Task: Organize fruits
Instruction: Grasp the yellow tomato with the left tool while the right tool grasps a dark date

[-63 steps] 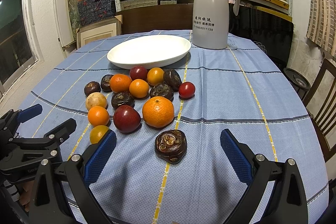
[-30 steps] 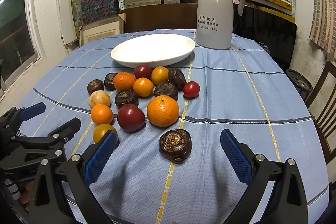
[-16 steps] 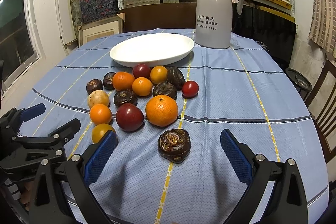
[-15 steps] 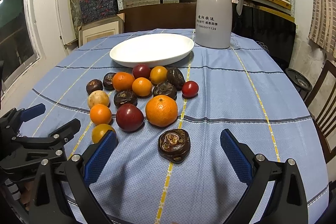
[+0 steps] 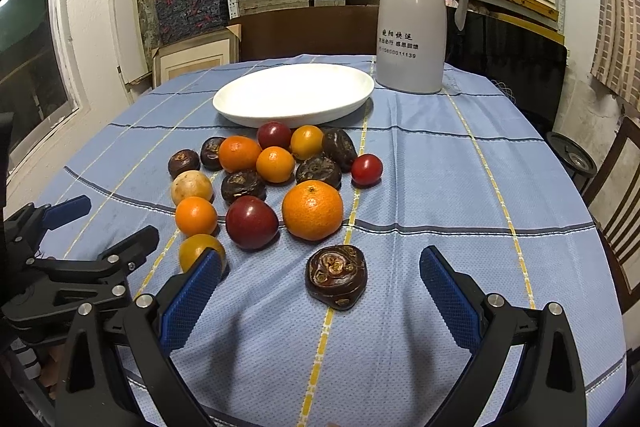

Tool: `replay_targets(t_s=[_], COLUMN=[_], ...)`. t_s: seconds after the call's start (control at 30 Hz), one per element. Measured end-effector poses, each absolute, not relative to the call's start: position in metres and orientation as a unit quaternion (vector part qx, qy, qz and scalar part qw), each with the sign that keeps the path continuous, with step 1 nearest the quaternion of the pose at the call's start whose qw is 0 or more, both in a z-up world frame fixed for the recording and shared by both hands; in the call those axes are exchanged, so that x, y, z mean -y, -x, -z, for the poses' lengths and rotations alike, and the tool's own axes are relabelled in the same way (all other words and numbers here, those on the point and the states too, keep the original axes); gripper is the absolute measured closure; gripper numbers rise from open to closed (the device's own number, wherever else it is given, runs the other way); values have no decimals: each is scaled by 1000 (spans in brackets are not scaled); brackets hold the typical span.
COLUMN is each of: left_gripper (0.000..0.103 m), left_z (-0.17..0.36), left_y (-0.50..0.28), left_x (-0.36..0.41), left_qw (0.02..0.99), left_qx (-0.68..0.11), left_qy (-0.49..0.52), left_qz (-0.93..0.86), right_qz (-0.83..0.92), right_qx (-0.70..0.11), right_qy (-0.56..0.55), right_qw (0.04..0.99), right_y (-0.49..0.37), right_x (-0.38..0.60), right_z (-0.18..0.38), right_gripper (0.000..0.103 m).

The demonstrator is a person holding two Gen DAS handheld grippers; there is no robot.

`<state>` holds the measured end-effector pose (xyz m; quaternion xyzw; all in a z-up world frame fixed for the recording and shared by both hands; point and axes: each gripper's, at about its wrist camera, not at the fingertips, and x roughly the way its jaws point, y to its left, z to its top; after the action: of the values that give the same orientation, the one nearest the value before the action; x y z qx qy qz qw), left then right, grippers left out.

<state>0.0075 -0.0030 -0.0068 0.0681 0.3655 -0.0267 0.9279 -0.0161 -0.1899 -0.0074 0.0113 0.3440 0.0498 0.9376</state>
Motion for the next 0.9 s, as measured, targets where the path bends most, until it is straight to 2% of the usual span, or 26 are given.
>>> replay_targets(t_s=[0.13,0.4,0.53,0.8,0.9], left_gripper=[4,4,4,4,4], left_z=[10,33,44,48,48], left_y=[-10,-21,-27,-28,-28], left_x=[2,-21,-18,-11,-11], left_qw=[925,888,876,871,870], left_qx=[-374,-457,-480,-488,-489], left_qy=[-62,-4,-18,-39,-39], left_qz=[27,52,52,52,52], right_qz=[-53,-101,-93,-83,-77], right_qx=[-349,-404,-443,-468,-478], right_qy=[-15,-73,-50,-24,44], right_qw=[936,906,890,880,874], right_y=[14,14,15,10,5], right_x=[191,214,221,231,216], right_z=[9,23,35,45,49], right_gripper=[3,3,3,3,3])
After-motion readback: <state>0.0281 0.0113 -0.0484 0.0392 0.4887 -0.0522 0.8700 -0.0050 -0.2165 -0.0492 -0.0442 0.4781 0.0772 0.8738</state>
